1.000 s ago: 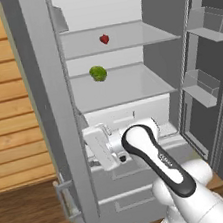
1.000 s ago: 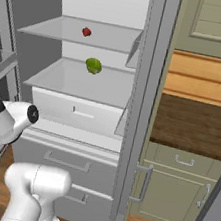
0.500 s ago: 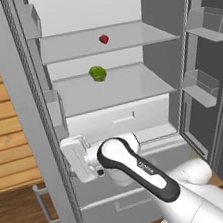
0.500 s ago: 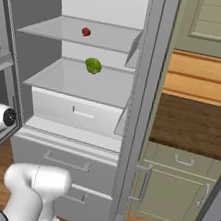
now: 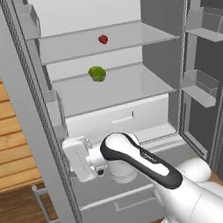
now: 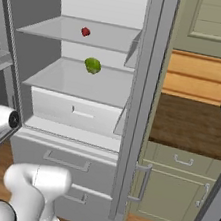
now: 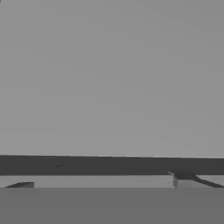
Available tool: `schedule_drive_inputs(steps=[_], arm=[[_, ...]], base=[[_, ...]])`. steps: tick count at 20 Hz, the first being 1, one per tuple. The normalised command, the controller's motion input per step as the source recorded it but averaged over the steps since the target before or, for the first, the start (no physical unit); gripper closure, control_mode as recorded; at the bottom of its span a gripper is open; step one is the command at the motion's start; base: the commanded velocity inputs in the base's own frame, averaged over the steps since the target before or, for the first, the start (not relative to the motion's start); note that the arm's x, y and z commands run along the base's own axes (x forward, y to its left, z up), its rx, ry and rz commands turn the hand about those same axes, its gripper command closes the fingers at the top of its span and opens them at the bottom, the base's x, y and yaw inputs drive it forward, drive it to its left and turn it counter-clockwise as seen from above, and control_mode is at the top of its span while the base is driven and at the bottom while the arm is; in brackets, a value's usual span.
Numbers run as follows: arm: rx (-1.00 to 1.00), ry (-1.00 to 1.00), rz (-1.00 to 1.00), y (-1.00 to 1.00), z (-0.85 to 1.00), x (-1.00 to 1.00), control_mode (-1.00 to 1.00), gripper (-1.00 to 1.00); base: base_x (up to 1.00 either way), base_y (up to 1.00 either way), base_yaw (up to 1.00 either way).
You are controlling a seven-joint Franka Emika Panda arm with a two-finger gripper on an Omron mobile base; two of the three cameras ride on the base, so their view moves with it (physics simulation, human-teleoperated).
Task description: Take the strawberry from the fridge and place it on top of the pancake, located on the dining counter.
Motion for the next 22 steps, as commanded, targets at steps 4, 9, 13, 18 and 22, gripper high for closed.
schedule_drive_inputs(steps=[4,9,13,18,22], arm=[[0.0,-0.01,0.0,-0.4,0.42,-0.51,-1.0,-1.0],[-0.03,-0.07,0.0,-0.7,0.47,-0.4,-1.0,-1.0],[-0.16,-0.16,-0.03,-0.8,0.4,-0.41,-1.0,-1.0],[-0.26,-0.11,-0.06,-0.76,0.49,-0.47,-1.0,-1.0],[-0.31,-0.12,-0.06,-0.74,0.42,-0.49,-1.0,-1.0]], base=[[0.0,0.0,0.0],[0.0,0.0,0.0],[0.0,0.0,0.0],[0.0,0.0,0.0],[0.0,0.0,0.0]])
